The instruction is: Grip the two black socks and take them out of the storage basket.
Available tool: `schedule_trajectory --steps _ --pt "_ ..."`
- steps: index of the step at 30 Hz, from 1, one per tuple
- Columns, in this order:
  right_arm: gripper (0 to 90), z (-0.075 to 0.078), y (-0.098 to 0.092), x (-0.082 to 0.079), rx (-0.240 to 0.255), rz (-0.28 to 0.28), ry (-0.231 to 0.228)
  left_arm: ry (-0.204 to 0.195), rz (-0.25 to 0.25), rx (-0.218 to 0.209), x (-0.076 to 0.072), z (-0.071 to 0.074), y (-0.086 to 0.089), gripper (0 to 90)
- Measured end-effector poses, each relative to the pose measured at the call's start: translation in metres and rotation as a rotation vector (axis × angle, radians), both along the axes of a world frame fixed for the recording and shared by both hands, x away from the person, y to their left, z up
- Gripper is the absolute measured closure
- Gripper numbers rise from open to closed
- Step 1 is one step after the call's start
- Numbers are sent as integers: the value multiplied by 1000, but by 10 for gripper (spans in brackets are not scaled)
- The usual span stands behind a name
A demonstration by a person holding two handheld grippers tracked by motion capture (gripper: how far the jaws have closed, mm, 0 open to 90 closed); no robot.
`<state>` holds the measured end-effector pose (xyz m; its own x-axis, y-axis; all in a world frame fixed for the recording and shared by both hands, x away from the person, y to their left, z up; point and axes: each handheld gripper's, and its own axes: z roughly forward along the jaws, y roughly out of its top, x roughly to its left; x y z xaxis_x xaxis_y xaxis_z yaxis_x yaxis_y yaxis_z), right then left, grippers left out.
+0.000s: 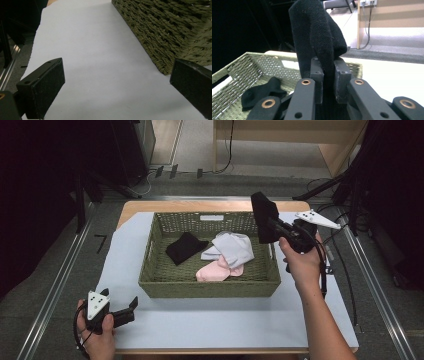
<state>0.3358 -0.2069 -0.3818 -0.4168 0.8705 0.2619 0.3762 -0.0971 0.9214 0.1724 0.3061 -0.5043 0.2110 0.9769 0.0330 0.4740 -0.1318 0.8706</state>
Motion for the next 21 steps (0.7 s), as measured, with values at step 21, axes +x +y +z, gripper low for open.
schedule_trajectory --steps 21 --pt "808 -32 -56 -5 25 -136 72 0 -2 5 0 0 0 6"
